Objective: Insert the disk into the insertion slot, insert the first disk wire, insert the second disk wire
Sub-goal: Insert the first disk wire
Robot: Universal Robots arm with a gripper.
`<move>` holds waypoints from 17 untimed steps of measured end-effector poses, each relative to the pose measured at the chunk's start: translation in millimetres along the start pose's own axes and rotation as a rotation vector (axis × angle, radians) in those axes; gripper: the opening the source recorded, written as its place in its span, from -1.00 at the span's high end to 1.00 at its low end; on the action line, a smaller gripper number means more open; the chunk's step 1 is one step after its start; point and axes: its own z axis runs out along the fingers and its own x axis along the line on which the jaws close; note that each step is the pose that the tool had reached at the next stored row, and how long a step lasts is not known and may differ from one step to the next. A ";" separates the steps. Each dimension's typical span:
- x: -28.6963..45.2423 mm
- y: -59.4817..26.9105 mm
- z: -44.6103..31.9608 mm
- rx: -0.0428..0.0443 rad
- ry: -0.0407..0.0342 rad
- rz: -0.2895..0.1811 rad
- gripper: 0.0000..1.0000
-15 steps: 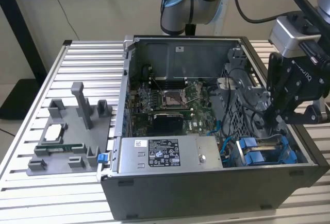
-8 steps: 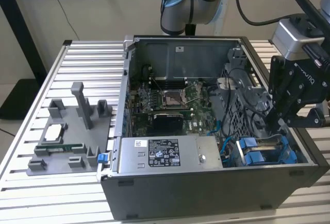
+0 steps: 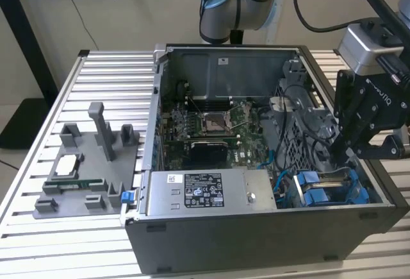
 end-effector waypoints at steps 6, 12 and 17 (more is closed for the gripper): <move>0.4 -2.1 3.6 -0.0131 0.0012 0.018 1.00; 0.8 -2.6 8.6 -0.0093 -0.0015 0.071 1.00; 0.9 -3.1 9.1 -0.0084 -0.0020 0.083 1.00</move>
